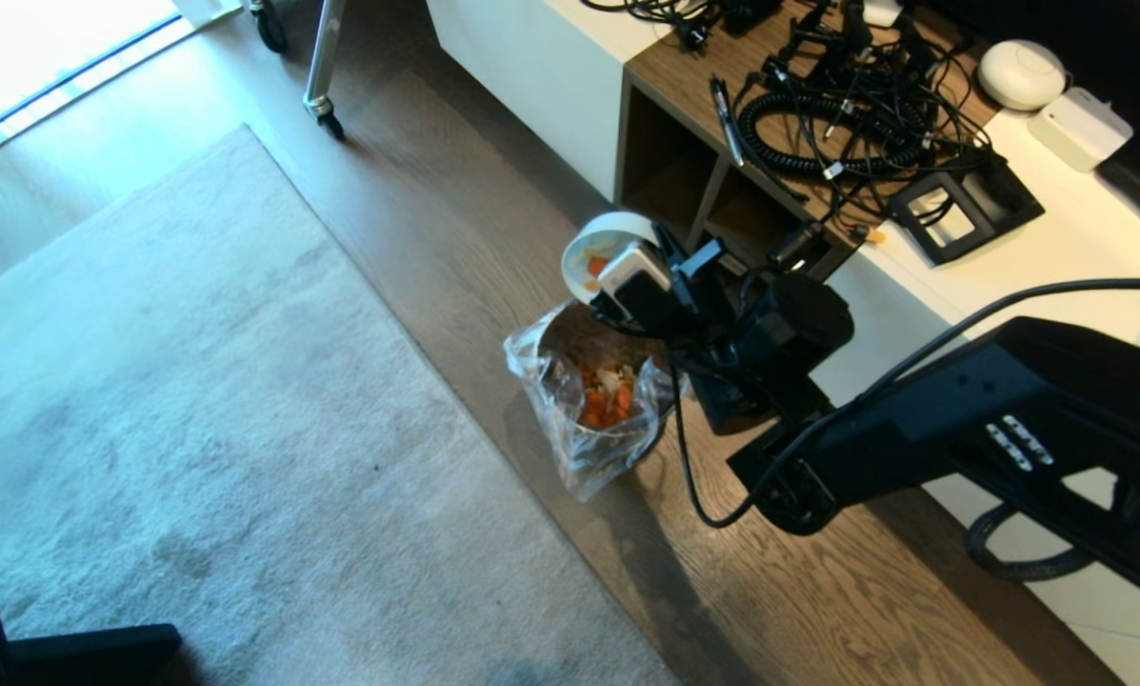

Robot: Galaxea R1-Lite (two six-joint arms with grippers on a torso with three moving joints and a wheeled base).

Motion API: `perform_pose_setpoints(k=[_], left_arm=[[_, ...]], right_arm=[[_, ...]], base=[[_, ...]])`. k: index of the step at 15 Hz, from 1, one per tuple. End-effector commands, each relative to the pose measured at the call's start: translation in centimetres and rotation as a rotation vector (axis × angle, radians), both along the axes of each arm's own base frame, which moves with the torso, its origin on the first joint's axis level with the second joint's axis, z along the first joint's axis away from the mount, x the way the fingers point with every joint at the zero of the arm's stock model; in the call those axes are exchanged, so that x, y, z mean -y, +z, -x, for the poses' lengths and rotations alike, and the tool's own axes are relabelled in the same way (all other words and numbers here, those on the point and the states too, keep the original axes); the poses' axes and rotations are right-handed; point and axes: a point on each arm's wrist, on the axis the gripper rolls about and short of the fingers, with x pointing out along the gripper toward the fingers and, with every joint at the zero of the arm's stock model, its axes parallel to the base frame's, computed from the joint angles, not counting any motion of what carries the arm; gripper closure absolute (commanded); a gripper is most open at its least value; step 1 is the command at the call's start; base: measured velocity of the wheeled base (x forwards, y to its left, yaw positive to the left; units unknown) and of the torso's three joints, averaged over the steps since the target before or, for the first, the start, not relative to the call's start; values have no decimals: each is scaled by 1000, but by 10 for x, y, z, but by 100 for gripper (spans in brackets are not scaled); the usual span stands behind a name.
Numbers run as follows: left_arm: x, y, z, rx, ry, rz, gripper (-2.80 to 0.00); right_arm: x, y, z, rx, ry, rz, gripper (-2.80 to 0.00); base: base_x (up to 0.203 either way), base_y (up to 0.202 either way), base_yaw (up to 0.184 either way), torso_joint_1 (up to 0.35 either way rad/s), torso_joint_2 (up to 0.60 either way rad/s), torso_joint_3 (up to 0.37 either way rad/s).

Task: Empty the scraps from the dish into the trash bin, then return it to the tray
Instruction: Pour the leftover food from the bowl into the trash can

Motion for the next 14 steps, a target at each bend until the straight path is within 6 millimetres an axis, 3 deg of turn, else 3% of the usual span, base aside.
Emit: perform_pose_setpoints(k=[1,9,14], left_arm=[[0,0,0,1,0,1,0],[0,0,0,1,0,1,0],[0,0,0,1,0,1,0]], right_arm=[[2,4,4,41,-15,0,0],[-1,15,29,55,-11,71,0],[2,3,31,26,-30,131,0]], base=[[0,0,0,0,0,0],[0,0,0,0,0,0],[0,0,0,0,0,0]])
